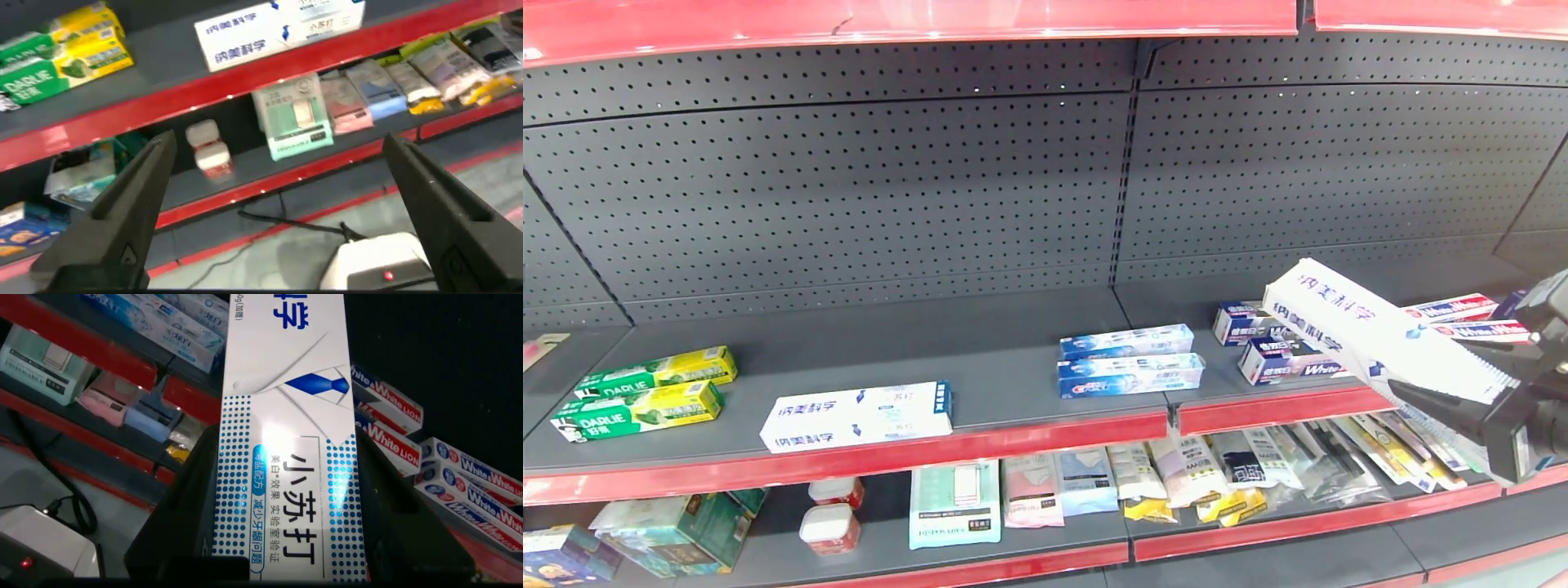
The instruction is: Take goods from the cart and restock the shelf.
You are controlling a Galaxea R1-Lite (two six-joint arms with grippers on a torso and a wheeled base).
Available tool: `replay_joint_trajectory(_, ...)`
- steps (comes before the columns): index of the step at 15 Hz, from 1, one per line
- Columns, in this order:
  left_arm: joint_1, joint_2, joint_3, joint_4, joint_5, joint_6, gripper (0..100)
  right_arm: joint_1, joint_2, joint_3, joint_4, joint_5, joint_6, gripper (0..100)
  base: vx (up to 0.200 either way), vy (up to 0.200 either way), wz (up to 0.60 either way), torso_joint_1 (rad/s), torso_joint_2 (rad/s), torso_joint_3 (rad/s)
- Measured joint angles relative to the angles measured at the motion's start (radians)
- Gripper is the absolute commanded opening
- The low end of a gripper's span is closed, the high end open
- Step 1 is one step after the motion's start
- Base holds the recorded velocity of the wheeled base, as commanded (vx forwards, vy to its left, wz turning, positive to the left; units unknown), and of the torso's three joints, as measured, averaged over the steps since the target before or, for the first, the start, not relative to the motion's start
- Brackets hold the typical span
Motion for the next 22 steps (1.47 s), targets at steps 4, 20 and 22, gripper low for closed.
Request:
replay_joint_trajectory(4, -0.002, -0.134, 0.07, 0.006, 0.026, 0.055, 100, 0.035, 0.02, -0.018, 0.001, 0.0, 0.01, 0, 0.0, 0.0, 0.15, 0.001, 0.0, 0.002)
replay_joint_trajectory(20, -0.002, -0.23, 0.103, 0.0, 0.019, 0.063, 100, 0.056, 0.089, -0.095, 0.0, -0.001, 0.003, 0, 0.0, 0.0, 0.52, 0.004, 0.0, 0.002)
replay_joint_trajectory(22, -0.002, -0.232, 0.111, -0.012, 0.01, 0.061, 100, 0.07, 0.105, -0.126, 0.0, 0.0, 0.001, 0, 0.0, 0.0, 0.0, 0.0, 0.0, 0.0)
